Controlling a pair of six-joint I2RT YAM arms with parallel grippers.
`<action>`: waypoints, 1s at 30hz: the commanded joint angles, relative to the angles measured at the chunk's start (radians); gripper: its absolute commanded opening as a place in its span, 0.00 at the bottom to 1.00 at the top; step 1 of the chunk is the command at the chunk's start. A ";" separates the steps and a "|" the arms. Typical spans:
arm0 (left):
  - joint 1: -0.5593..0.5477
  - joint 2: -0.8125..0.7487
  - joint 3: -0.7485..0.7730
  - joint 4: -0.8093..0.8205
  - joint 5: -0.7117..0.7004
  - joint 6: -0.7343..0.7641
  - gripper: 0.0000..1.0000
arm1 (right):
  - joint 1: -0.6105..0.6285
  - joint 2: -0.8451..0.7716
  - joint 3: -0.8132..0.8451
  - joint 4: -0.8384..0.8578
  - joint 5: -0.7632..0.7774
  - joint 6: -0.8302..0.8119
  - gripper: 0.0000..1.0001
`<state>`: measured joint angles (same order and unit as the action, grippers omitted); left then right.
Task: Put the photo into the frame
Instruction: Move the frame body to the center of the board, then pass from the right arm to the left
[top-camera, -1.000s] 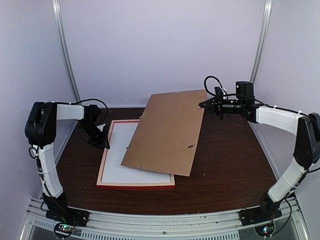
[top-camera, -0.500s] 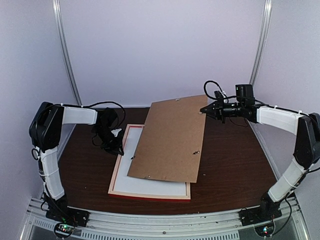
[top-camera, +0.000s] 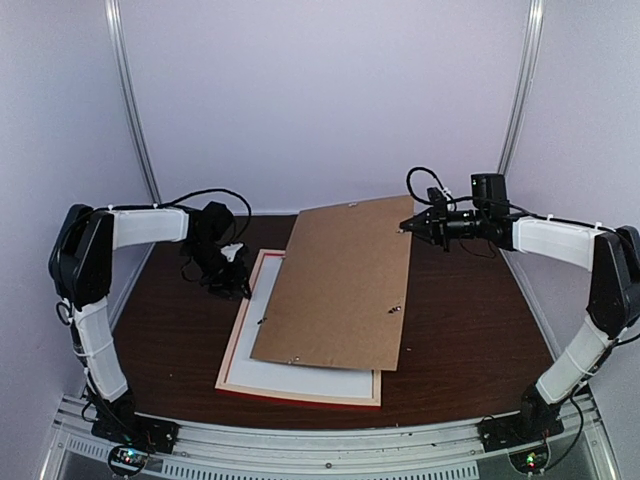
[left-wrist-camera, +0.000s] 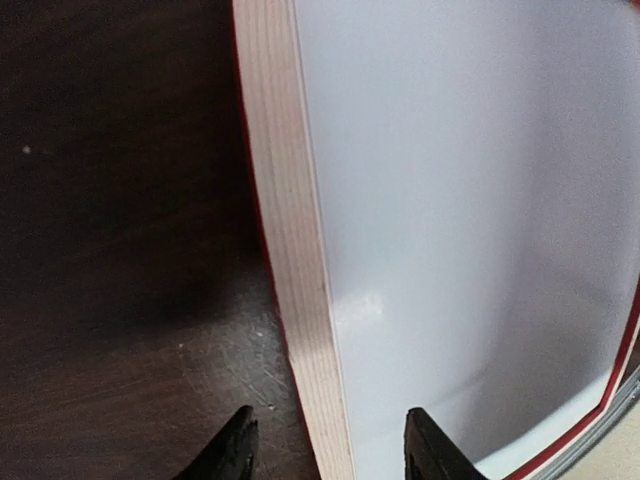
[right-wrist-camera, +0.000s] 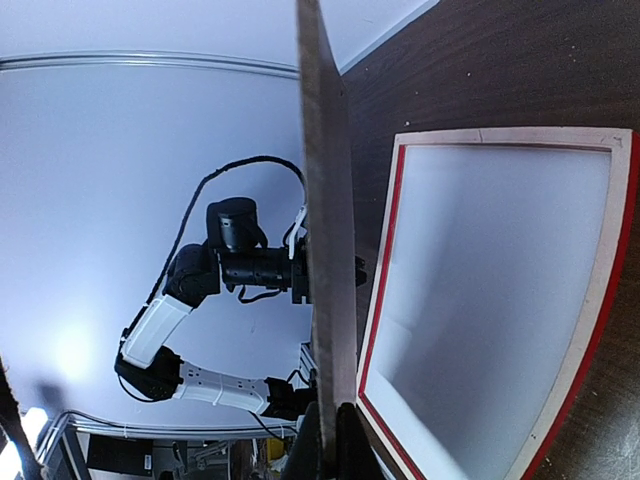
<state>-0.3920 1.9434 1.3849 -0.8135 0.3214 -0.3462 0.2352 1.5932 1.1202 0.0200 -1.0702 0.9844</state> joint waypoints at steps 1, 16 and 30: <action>-0.002 -0.086 0.056 -0.001 -0.070 0.009 0.52 | 0.000 0.002 -0.017 0.128 -0.072 0.078 0.00; 0.035 -0.229 -0.006 0.181 0.473 0.036 0.76 | 0.037 0.020 -0.033 0.325 -0.133 0.173 0.00; 0.038 -0.191 -0.094 0.369 0.732 -0.058 0.54 | 0.042 0.055 -0.080 0.629 -0.150 0.376 0.00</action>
<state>-0.3607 1.7466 1.3132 -0.5484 0.9325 -0.3729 0.2707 1.6440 1.0462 0.5049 -1.1866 1.2865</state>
